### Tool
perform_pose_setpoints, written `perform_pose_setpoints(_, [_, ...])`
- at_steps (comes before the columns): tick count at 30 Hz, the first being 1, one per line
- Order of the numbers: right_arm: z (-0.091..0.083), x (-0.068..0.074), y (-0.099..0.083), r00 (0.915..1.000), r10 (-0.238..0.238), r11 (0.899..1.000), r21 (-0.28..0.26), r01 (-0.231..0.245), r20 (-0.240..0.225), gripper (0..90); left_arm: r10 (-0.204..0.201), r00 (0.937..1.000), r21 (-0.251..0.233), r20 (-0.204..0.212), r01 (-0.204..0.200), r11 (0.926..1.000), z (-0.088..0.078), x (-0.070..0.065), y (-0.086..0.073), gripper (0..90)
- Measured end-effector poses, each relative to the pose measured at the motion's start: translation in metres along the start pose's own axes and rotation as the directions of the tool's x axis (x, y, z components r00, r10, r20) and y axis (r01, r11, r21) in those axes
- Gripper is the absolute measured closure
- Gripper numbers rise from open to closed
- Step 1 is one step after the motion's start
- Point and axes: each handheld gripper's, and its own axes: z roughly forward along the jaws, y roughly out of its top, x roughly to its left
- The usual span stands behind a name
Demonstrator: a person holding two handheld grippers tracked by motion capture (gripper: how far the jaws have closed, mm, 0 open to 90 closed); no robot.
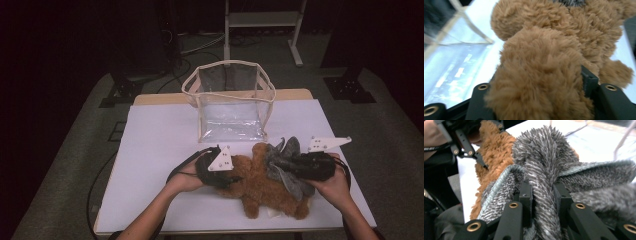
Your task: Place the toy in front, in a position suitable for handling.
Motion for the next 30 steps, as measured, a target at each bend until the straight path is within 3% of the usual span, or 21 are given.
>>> perform_pose_setpoints(6, [0.012,-0.017,0.023,0.9999,0.006,1.0,-0.021,-0.006,-0.014,72.6,0.008,0.9958,0.013,-0.091,-0.007,0.9999,-0.005,0.015,0.002,44.3])
perform_pose_setpoints(12, [0.035,-0.025,0.049,0.9995,-0.02,1.0,0.001,0.02,-0.026,72.5,-0.047,0.9787,0.017,-0.2,0.051,0.9986,-0.015,0.029,-0.013,44.3])
perform_pose_setpoints(15, [0.048,-0.027,0.052,0.9993,-0.027,0.999,0.027,0.027,-0.027,72.4,-0.058,0.9829,-0.007,-0.175,0.057,0.9983,-0.019,0.022,-0.019,43.0])
perform_pose_setpoints(20, [0.057,-0.015,0.038,0.9965,-0.046,0.997,0.066,0.051,-0.07,72.6,-0.09,0.9935,-0.028,-0.07,0.088,0.9957,-0.032,0.006,-0.035,36.7])
perform_pose_setpoints(23, [0.053,0.001,0.026,0.9933,-0.069,0.996,0.057,0.075,-0.092,72.8,-0.112,0.9937,-0.063,-0.003,0.112,0.9918,-0.044,0.003,-0.042,31.3])
perform_pose_setpoints(27, [0.043,0.019,0.013,0.9919,-0.095,0.994,0.048,0.099,-0.085,73.0,-0.136,0.9905,-0.068,0.019,0.137,0.9882,-0.055,0.006,-0.042,19.1])
perform_pose_setpoints(30, [0.035,0.025,0.007,0.9917,-0.103,0.993,0.045,0.107,-0.078,73.0,-0.132,0.9897,-0.06,0.056,0.135,0.989,-0.05,0.005,-0.042,19.9])
